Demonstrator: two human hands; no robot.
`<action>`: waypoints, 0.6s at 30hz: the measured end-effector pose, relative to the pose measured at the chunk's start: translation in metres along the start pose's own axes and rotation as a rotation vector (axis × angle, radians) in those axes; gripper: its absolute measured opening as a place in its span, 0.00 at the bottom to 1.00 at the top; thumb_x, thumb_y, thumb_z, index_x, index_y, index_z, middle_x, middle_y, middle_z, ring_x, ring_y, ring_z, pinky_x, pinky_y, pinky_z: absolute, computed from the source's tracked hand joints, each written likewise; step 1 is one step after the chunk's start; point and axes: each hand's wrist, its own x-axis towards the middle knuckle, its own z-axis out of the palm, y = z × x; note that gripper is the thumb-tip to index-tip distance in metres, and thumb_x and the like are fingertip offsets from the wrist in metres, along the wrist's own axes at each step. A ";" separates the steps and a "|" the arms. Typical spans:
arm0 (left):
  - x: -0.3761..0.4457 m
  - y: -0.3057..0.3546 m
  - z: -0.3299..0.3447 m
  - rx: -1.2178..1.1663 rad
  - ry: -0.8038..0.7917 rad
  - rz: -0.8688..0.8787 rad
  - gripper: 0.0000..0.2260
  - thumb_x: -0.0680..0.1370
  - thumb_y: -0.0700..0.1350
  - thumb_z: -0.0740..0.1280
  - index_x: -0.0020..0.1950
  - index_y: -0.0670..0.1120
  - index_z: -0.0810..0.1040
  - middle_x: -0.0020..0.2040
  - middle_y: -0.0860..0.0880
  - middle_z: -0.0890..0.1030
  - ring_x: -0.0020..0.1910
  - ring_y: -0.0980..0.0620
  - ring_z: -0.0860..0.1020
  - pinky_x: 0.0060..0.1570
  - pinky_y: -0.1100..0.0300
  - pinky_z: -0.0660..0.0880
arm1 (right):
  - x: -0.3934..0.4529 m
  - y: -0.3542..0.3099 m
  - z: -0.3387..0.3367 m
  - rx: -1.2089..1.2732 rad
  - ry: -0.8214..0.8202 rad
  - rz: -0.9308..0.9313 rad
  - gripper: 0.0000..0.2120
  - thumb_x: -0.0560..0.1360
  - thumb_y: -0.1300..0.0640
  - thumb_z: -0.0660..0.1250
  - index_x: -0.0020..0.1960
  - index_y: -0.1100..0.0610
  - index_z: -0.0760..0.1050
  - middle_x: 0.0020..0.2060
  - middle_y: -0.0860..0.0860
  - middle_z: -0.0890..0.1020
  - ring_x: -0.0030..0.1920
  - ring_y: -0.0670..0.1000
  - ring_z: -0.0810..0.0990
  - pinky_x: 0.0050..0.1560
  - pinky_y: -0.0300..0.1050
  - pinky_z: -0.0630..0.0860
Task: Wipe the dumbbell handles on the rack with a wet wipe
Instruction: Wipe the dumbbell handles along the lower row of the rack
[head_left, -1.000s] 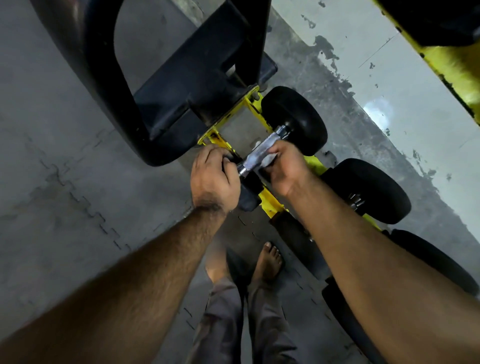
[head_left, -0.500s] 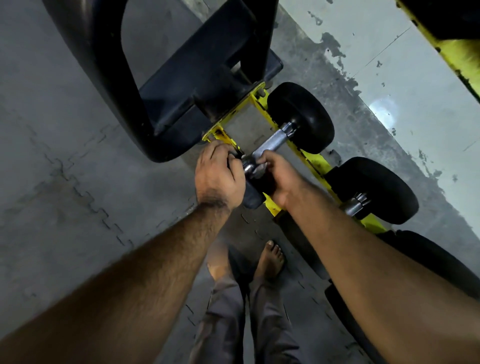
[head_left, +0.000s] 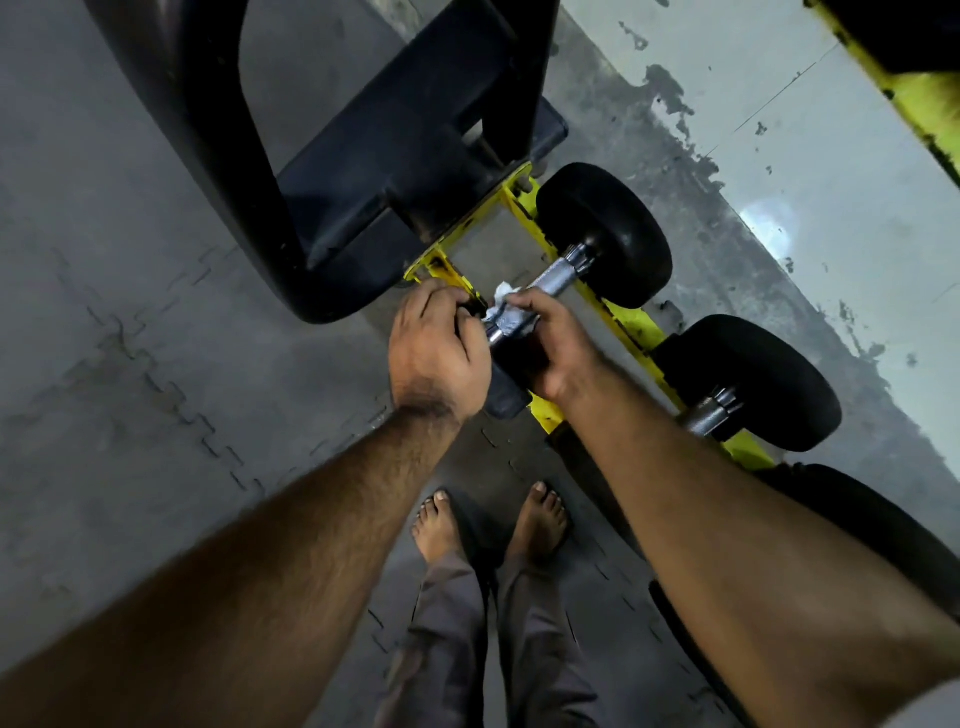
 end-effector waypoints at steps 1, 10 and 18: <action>0.000 0.000 0.000 -0.004 0.002 0.001 0.14 0.76 0.44 0.58 0.51 0.39 0.81 0.53 0.43 0.80 0.57 0.46 0.76 0.61 0.53 0.73 | 0.002 -0.004 -0.002 -0.046 -0.002 -0.018 0.06 0.70 0.56 0.66 0.40 0.59 0.76 0.40 0.55 0.77 0.41 0.54 0.78 0.48 0.46 0.75; 0.000 0.002 -0.002 0.003 -0.016 0.000 0.15 0.76 0.45 0.57 0.50 0.39 0.80 0.53 0.43 0.80 0.57 0.44 0.77 0.60 0.50 0.73 | 0.006 -0.004 0.004 0.180 0.132 -0.109 0.09 0.77 0.58 0.61 0.39 0.56 0.76 0.34 0.53 0.77 0.35 0.53 0.77 0.44 0.46 0.73; -0.001 0.003 -0.003 0.015 -0.004 0.000 0.15 0.76 0.44 0.57 0.50 0.39 0.81 0.54 0.42 0.80 0.58 0.44 0.77 0.62 0.55 0.69 | 0.007 -0.015 0.008 0.127 0.201 -0.261 0.08 0.77 0.59 0.58 0.41 0.55 0.73 0.33 0.50 0.76 0.33 0.49 0.74 0.39 0.43 0.71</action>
